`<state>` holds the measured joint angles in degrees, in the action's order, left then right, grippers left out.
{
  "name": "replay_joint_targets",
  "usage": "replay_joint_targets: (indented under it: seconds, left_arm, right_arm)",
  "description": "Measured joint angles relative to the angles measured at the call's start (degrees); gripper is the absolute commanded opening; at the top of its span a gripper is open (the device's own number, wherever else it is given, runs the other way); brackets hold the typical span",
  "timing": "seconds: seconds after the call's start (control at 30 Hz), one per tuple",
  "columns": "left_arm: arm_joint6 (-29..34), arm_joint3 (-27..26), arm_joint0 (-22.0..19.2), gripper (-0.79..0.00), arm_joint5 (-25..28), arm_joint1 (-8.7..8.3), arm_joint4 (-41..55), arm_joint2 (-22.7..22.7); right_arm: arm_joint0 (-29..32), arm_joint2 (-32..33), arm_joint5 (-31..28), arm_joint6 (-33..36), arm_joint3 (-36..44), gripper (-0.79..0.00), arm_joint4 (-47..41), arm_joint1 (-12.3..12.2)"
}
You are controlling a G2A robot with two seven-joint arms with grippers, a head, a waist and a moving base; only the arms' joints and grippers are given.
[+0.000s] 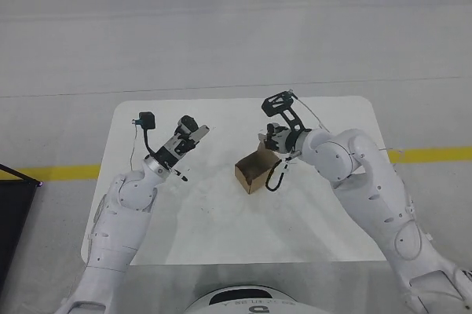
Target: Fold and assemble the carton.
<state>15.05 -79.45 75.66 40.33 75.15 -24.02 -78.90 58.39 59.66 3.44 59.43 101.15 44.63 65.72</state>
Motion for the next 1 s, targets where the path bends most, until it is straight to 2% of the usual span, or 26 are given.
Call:
replay_joint_targets:
  seconds: [0.07,0.17,0.27,0.43,0.57,0.6,0.7,0.77,0.83,1.0]
  left_arm:
    - [0.5,-0.8,0.9,0.0,0.1,-0.13,0.7,0.0]
    - [2.3,-1.3,1.5,0.0,0.4,-0.34,3.1,0.0]
    - [3.7,-0.8,0.8,0.0,0.3,-0.52,4.6,0.0]
    - [3.7,-0.7,0.7,0.0,0.3,-0.52,4.6,0.1]
    - [3.7,-0.7,0.7,0.0,0.3,-0.52,4.6,0.1]
    - [3.7,-0.7,0.7,0.0,0.3,-0.52,4.6,0.1]
    - [3.7,-0.7,0.7,0.0,0.3,-0.52,4.6,0.1]
    - [3.7,-0.7,0.7,0.0,0.3,-0.52,4.6,0.1]
    - [3.7,-0.7,0.7,0.0,0.3,-0.52,4.6,0.1]
    - [3.7,-0.7,0.7,0.0,0.3,-0.52,4.6,0.1]
  right_arm:
    - [-1.4,-1.0,-0.7,0.1,-0.2,-0.351,-1.5,0.3]
    - [0.5,0.1,-1.5,0.0,2.7,-0.212,-2.3,0.0]
    - [6.5,3.3,-1.9,0.0,9.1,-0.188,-0.2,-1.1]
    - [21.6,12.5,-2.1,-1.7,21.5,-0.126,2.5,-3.2]
    - [32.0,18.8,-1.0,-4.8,26.4,-0.172,1.1,-4.0]
    - [34.7,20.4,-0.1,-5.8,27.0,-0.219,-0.3,-4.0]
    - [39.4,22.4,0.3,-7.0,26.1,-0.283,-3.8,-4.1]
    - [39.6,22.6,0.9,-7.5,23.4,-0.277,-4.8,-4.1]
    - [37.6,21.7,2.4,-8.2,19.8,-0.308,-5.5,-3.9]
    - [28.5,18.0,6.1,-9.2,11.3,-0.302,-8.8,-3.0]
